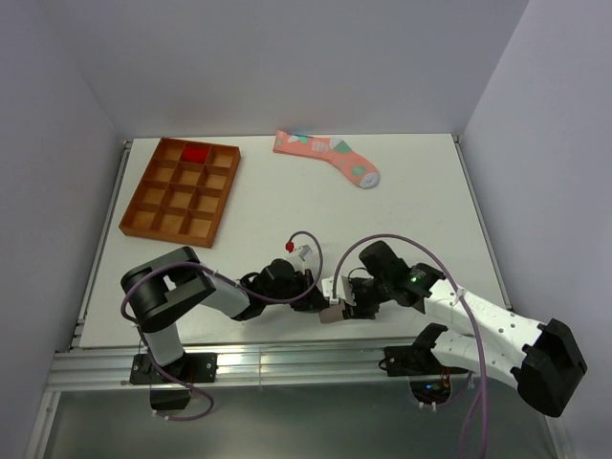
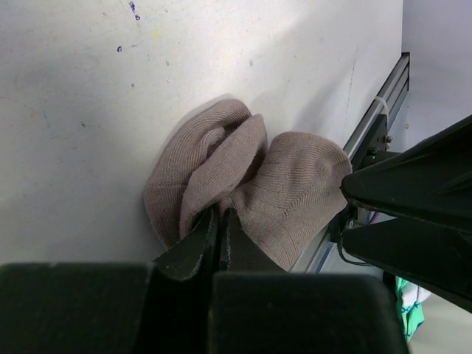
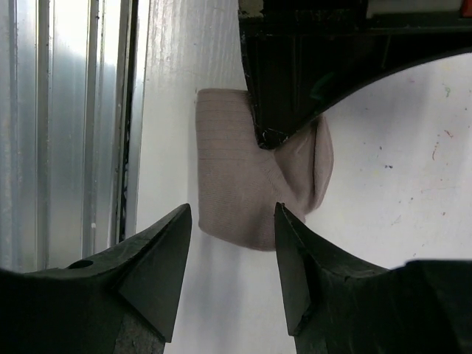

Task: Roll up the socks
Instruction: Roll the sock at the center of the board.

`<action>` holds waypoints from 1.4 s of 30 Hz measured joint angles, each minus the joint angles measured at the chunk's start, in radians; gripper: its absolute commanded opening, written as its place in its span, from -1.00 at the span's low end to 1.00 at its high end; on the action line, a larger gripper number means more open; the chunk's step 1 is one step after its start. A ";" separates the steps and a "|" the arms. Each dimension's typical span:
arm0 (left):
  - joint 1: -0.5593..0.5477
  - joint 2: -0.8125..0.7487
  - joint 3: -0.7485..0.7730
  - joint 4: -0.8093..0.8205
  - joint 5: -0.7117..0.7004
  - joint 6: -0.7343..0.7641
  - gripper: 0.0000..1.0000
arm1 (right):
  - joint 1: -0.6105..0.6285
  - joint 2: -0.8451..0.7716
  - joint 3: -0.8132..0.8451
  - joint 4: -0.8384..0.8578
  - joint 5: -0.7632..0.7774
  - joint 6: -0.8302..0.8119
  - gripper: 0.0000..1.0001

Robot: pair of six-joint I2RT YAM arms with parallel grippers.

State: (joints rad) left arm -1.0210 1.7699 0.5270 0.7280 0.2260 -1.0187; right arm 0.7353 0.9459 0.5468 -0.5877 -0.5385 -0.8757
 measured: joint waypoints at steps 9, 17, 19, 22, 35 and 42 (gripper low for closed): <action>0.012 0.004 0.006 -0.008 0.025 -0.001 -0.99 | 0.061 0.089 -0.018 0.035 0.042 0.008 0.11; 0.023 0.016 0.009 0.003 0.053 -0.019 -0.99 | 0.067 0.153 -0.018 0.087 0.056 0.019 0.08; 0.028 0.024 0.008 0.015 0.065 -0.026 -0.99 | 0.068 0.175 -0.018 0.106 0.062 0.019 0.04; 0.032 0.031 0.005 0.030 0.077 -0.041 -0.99 | 0.068 0.202 -0.018 0.135 0.070 0.023 -0.03; 0.039 -0.040 -0.019 -0.047 0.051 -0.009 -0.69 | 0.054 0.387 0.116 0.079 0.029 0.045 -0.74; 0.041 -0.164 -0.032 -0.190 -0.059 0.045 -0.50 | -0.008 0.532 0.233 -0.021 -0.065 0.032 -0.75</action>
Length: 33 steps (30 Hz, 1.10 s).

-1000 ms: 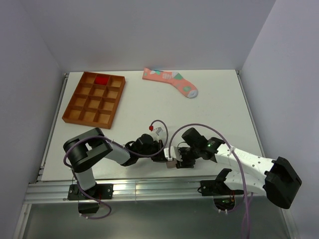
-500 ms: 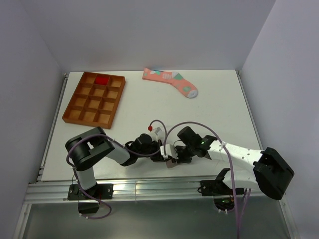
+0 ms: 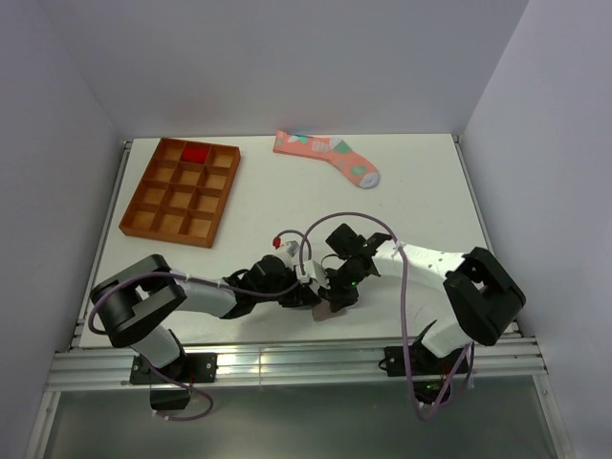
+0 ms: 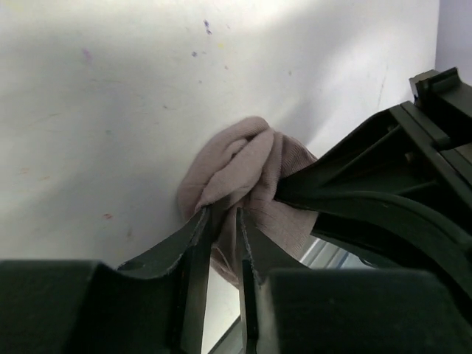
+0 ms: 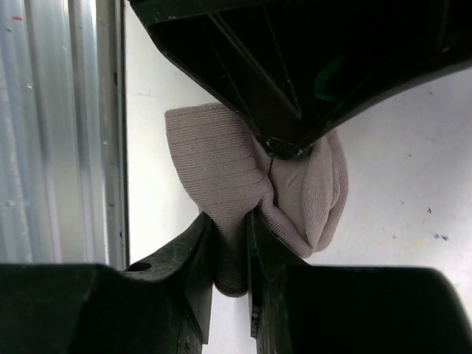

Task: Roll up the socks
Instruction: Roll the sock at the center of the board.

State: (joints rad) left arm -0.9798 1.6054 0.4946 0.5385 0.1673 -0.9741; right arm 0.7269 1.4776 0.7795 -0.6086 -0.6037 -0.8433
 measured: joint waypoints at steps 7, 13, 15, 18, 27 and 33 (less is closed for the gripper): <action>0.004 -0.093 -0.079 -0.051 -0.098 0.011 -0.43 | -0.023 0.114 0.093 -0.085 -0.063 -0.011 -0.75; 0.003 -0.287 -0.221 -0.023 -0.167 0.011 -0.24 | -0.064 0.216 0.169 -0.156 -0.114 0.039 -0.76; 0.000 -0.336 -0.245 -0.004 -0.175 0.018 -0.18 | -0.075 0.245 0.191 -0.177 -0.126 0.057 -0.76; -0.013 -0.346 -0.248 0.028 -0.181 0.042 -0.10 | -0.087 0.293 0.233 -0.217 -0.140 0.085 -0.76; -0.049 -0.199 -0.201 0.126 -0.126 0.132 0.04 | -0.110 0.390 0.316 -0.306 -0.163 0.130 -0.76; -0.049 -0.152 -0.151 0.146 -0.090 0.167 0.04 | -0.117 0.399 0.323 -0.314 -0.166 0.143 -0.76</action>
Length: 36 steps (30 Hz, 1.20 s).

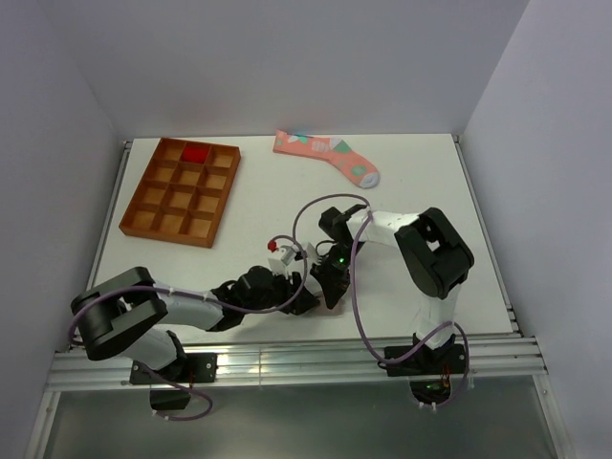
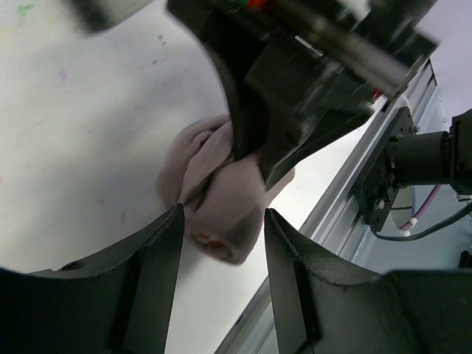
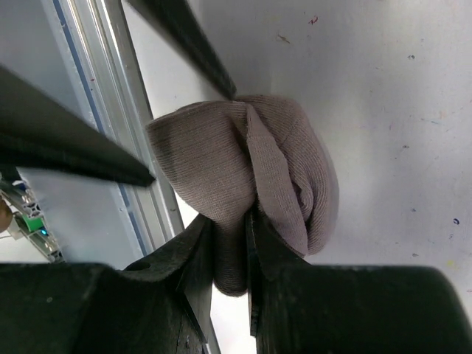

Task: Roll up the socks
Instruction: Roll the sock at the center of the board.

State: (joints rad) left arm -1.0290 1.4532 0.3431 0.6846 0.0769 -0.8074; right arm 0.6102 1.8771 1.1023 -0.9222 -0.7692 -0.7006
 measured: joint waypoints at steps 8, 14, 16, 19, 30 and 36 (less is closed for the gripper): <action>0.000 0.099 0.081 -0.017 0.024 0.010 -0.09 | -0.003 0.006 0.005 -0.008 0.002 0.016 -0.74; 0.000 0.134 0.118 -0.035 0.032 0.010 -0.48 | -0.011 0.010 0.007 -0.015 0.011 0.049 -0.57; 0.000 0.137 0.128 -0.048 0.032 0.010 -0.66 | -0.011 0.010 0.007 -0.014 0.017 0.060 -0.43; 0.000 0.146 0.143 -0.059 0.032 0.010 -0.82 | -0.012 0.003 0.005 -0.011 0.032 0.081 -0.33; -0.003 0.181 0.166 -0.038 0.032 0.010 -0.99 | -0.027 -0.057 -0.028 0.024 0.104 0.140 -0.11; -0.001 0.205 0.175 -0.031 0.029 -0.017 -0.99 | -0.075 -0.136 -0.067 0.058 0.116 0.097 -0.02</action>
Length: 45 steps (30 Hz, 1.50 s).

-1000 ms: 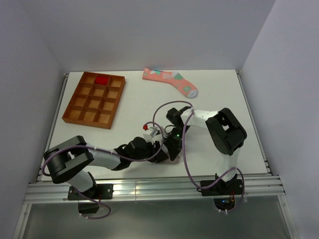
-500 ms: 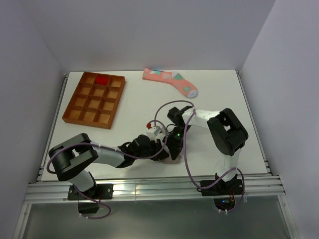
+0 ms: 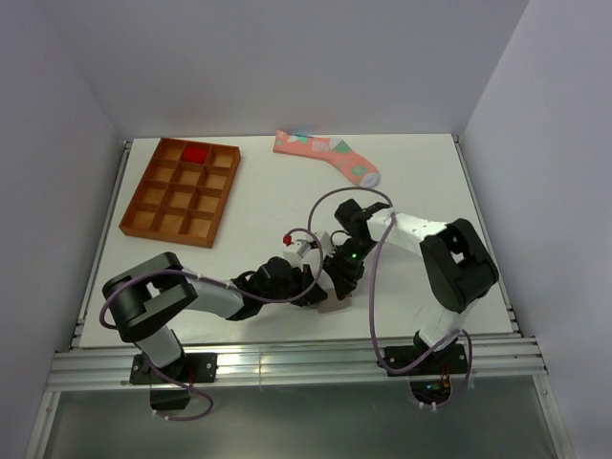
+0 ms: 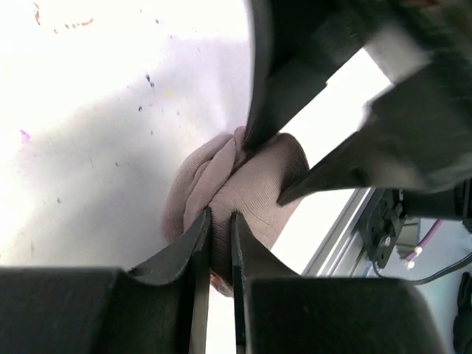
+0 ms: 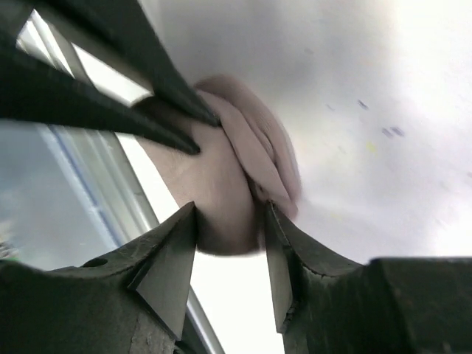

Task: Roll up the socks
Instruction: Roll the sock at the center of the board.

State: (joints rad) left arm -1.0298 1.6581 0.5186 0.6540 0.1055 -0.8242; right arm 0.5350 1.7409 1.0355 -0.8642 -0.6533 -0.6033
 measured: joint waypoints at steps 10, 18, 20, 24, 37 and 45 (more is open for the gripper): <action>0.012 0.030 0.023 -0.006 0.003 -0.037 -0.99 | -0.059 -0.140 -0.076 0.068 0.008 -0.084 0.00; 0.021 0.042 0.033 -0.011 0.026 -0.049 -0.99 | -0.084 -0.398 -0.232 0.190 0.045 -0.108 0.06; 0.023 0.043 0.034 -0.013 0.030 -0.053 -0.99 | -0.084 -0.450 -0.265 0.217 0.051 -0.125 0.06; 0.024 0.054 0.043 -0.012 0.039 -0.058 -0.99 | -0.084 -0.554 -0.333 0.242 0.055 -0.179 0.13; 0.028 0.075 0.056 -0.003 0.066 -0.075 -0.99 | 0.111 -0.775 -0.489 0.331 0.167 -0.257 0.20; 0.032 0.095 0.064 0.011 0.090 -0.086 -0.99 | 0.237 -0.815 -0.566 0.409 0.261 -0.254 0.22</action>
State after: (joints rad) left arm -0.9974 1.7531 0.5831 0.6655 0.1955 -0.9104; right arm 0.7719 0.9257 0.4698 -0.4553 -0.3927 -0.8574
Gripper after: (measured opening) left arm 0.177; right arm 0.609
